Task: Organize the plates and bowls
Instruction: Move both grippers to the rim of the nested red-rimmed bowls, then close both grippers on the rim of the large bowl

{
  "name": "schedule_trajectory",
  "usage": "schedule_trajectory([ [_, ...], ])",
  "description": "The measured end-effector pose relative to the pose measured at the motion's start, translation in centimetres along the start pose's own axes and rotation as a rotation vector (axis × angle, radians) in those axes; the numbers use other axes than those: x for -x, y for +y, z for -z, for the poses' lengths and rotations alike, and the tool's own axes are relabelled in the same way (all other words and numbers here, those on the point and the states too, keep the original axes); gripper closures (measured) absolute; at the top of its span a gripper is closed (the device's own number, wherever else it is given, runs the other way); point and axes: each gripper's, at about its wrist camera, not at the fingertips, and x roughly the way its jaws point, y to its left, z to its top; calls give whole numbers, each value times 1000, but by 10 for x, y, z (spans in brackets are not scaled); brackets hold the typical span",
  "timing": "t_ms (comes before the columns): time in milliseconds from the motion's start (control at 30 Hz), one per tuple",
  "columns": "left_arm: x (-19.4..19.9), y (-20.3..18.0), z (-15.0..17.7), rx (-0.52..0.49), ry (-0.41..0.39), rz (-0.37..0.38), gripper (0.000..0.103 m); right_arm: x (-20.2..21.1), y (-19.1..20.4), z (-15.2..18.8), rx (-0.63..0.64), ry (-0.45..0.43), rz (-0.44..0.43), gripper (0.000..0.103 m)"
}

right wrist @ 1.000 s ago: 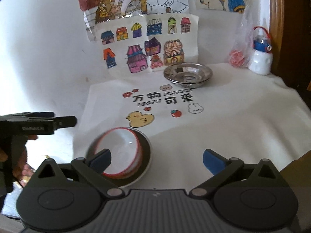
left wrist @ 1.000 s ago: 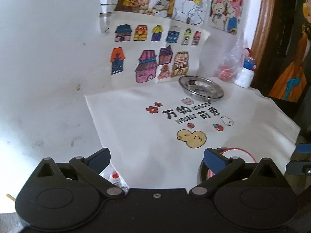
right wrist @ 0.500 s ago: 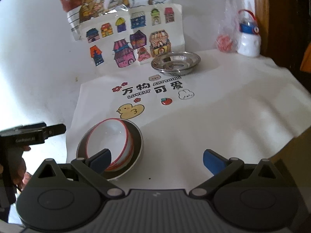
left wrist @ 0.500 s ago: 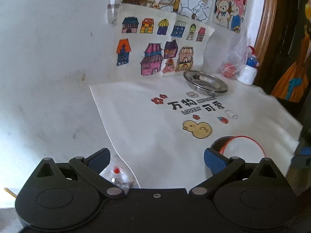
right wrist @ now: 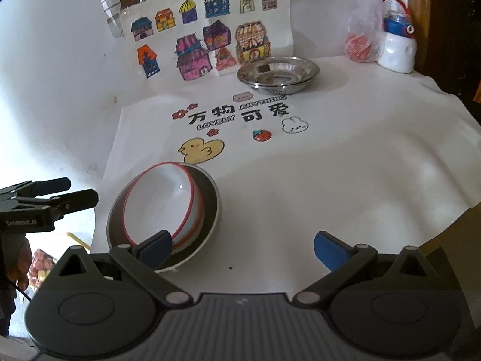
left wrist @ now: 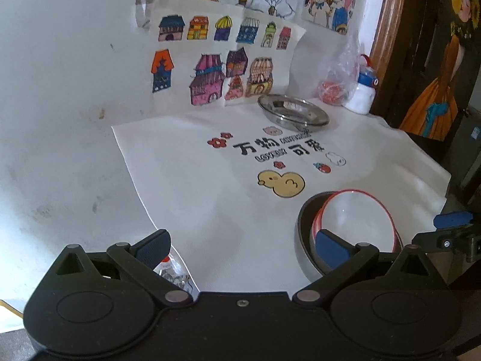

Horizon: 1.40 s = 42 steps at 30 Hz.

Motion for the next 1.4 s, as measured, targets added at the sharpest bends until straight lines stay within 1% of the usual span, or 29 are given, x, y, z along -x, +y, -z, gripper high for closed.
schedule_trajectory([
  [133, -7, -3, 0, -15, 22, 10, 1, -6, -1, -2, 1, 25, -5, 0],
  [267, -15, -6, -1, -28, 51, 31, 1, -13, -6, -5, -24, 62, -25, 0],
  [600, -34, -8, -4, -49, 141, 35, 1, -23, -7, -8, 6, 85, -12, 0],
  [867, -39, -8, -8, -52, 162, 20, 1, -31, 0, -10, 60, 114, 17, 0],
  [1233, -45, -10, -13, -73, 190, 7, 2, -33, 0, -14, 83, 135, 24, 1],
  [1333, -47, -11, -15, -78, 199, 5, 3, -34, 0, -17, 72, 146, 17, 7],
  [1400, -49, -12, -16, -81, 208, 8, 5, -34, 0, -19, 71, 162, 9, 13],
])
